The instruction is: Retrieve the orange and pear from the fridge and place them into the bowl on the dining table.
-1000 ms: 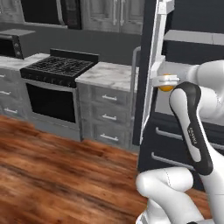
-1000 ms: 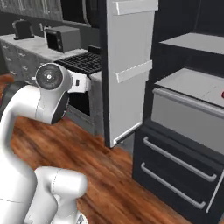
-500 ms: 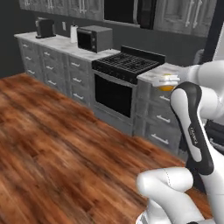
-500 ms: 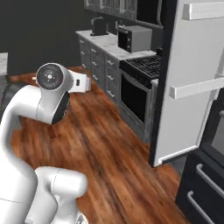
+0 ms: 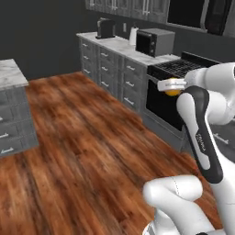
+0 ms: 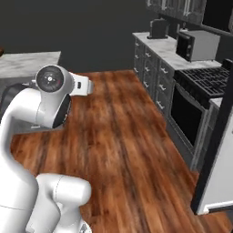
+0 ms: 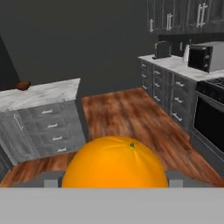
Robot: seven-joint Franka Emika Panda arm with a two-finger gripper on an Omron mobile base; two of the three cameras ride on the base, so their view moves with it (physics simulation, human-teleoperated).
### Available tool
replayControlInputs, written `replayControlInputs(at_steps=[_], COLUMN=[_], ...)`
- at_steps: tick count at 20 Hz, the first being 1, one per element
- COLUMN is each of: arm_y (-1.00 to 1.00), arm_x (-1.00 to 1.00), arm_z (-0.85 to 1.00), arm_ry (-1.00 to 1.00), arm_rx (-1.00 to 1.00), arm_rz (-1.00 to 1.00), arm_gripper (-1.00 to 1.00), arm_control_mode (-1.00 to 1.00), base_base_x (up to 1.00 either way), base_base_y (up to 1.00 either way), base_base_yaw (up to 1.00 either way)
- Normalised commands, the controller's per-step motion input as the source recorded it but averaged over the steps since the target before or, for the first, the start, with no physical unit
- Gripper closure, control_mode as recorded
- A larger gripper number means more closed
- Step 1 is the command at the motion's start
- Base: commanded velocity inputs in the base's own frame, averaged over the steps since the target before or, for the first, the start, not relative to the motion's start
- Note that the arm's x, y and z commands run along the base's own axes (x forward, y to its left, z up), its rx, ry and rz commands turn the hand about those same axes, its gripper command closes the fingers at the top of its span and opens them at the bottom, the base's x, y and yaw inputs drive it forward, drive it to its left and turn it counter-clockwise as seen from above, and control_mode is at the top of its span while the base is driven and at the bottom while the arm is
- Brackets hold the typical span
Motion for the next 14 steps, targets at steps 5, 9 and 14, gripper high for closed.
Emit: replayControlInputs(at_steps=[5,9,14], arm_y=[0.0,0.0,0.0], arm_x=[0.0,0.0,0.0], arm_z=[0.0,0.0,0.0], arm_ry=[0.0,0.0,0.0], arm_rx=[0.0,0.0,0.0], arm_rz=[0.0,0.0,0.0], arm_gripper=[1.0,1.0,1.0], arm_control_mode=[1.0,1.0,1.0], base_base_x=[0.43,0.6,0.91], base_base_y=[0.04,0.0,-0.11], base_base_yaw=[0.32,0.26,0.12])
